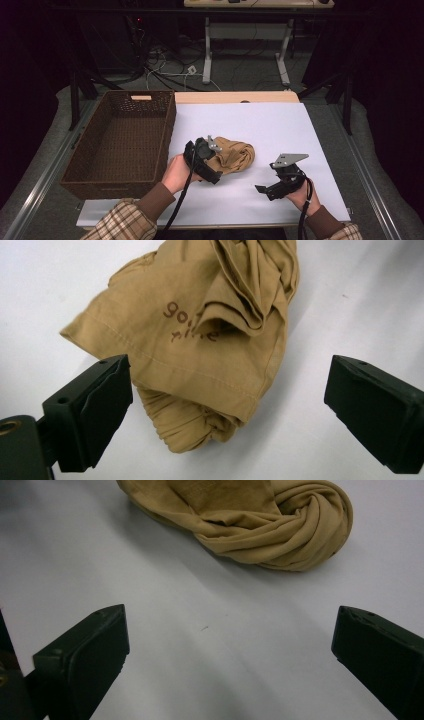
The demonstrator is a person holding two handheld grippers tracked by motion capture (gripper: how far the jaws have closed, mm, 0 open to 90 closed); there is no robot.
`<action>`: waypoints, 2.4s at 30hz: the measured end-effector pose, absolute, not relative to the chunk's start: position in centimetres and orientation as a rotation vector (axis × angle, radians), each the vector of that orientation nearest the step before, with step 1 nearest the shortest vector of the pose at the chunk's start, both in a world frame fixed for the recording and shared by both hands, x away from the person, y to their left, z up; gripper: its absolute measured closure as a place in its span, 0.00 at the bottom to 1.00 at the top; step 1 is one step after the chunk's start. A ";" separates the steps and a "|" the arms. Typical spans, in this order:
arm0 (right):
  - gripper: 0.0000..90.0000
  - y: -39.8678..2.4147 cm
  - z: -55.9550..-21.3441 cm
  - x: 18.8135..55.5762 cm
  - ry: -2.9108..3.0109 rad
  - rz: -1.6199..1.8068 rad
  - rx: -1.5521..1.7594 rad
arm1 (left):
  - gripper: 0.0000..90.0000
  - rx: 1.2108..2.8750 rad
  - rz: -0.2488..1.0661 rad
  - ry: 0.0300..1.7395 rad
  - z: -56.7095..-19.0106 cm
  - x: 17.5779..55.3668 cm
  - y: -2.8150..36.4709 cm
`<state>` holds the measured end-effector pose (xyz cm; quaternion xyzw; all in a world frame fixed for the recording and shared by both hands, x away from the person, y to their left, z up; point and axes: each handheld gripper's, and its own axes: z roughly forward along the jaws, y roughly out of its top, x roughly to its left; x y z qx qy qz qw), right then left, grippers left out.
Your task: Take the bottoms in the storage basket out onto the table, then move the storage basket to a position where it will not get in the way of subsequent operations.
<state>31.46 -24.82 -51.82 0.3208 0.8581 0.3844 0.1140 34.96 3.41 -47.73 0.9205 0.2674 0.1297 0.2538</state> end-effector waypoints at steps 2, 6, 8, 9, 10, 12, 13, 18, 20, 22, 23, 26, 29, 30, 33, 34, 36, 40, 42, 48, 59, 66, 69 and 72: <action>0.02 -24.5 -51.9 31.9 2.520 1.121 0.939 | 0.04 2.503 0.332 0.740 -48.6 34.9 3.3; 0.02 -23.9 -52.0 32.6 2.528 1.123 0.936 | 0.06 2.509 0.338 0.753 -49.9 34.7 3.2; 0.02 -23.6 -52.1 32.9 2.537 1.116 0.932 | 0.09 2.501 0.335 0.764 -50.4 34.7 3.3; 0.02 -23.5 -52.1 33.0 2.542 1.112 0.928 | 0.10 2.498 0.348 0.766 -50.6 34.7 3.4; 0.02 -23.4 -52.2 33.1 2.544 1.111 0.926 | 0.12 2.497 0.352 0.768 -50.8 34.7 3.4; 0.02 -23.3 -52.2 33.3 2.549 1.109 0.926 | 0.13 2.491 0.351 0.774 -51.1 34.6 3.6; 0.02 -23.2 -52.3 33.4 2.551 1.103 0.925 | 0.14 2.490 0.359 0.772 -51.3 34.6 3.6; 0.02 -23.0 -52.3 33.8 2.552 1.103 0.924 | 0.20 2.444 0.369 0.791 -52.4 34.4 3.7; 0.02 -22.9 -52.3 33.9 2.551 1.100 0.927 | 0.25 2.450 0.374 0.769 -52.7 34.3 3.5; 0.04 -22.8 -52.4 34.0 2.547 1.097 0.922 | 0.30 2.442 0.399 0.737 -53.0 34.2 3.4; 0.04 -22.8 -52.4 34.1 2.545 1.100 0.921 | 0.32 2.438 0.400 0.732 -53.1 34.2 3.4; 0.05 -22.7 -52.4 34.2 2.552 1.099 0.917 | 0.44 2.423 0.424 0.711 -53.5 34.2 3.4; 0.07 -22.6 -52.4 34.3 2.548 1.094 0.916 | 0.60 2.395 0.420 0.698 -53.6 34.2 3.6; 0.08 -22.6 -52.4 34.4 2.544 1.091 0.917 | 0.63 2.382 0.412 0.701 -53.7 34.2 3.6; 0.10 -22.6 -52.5 34.5 2.536 1.085 0.932 | 0.72 2.361 0.392 0.692 -54.0 34.2 3.6; 0.11 -22.6 -52.4 34.5 2.532 1.083 0.932 | 0.75 2.360 0.387 0.687 -54.0 34.2 3.6; 0.13 -22.5 -52.4 34.6 2.523 1.077 0.931 | 0.81 2.356 0.375 0.682 -54.2 34.1 3.6; 0.17 -22.3 -52.3 34.8 2.512 1.061 0.942 | 0.88 2.358 0.377 0.664 -54.3 33.9 3.5; 0.19 -22.2 -52.2 34.9 2.501 1.052 0.948 | 0.89 2.353 0.372 0.666 -54.3 33.8 3.5; 0.30 -21.6 -51.8 35.5 2.461 1.038 0.971 | 0.90 2.339 0.354 0.653 -54.1 33.1 3.3; 0.51 -20.8 -51.7 37.1 2.420 0.968 1.050 | 0.90 2.331 0.318 0.609 -53.8 31.6 2.4; 0.51 -20.7 -52.9 37.8 2.460 0.908 1.061 | 0.79 2.327 0.291 0.625 -53.8 31.4 3.3; 0.51 -20.8 -53.3 37.8 2.471 0.908 1.066 | 0.66 2.325 0.309 0.638 -53.4 31.2 3.7; 0.53 -21.1 -53.8 37.6 2.475 0.904 1.063 | 0.50 2.308 0.327 0.657 -53.0 30.9 4.3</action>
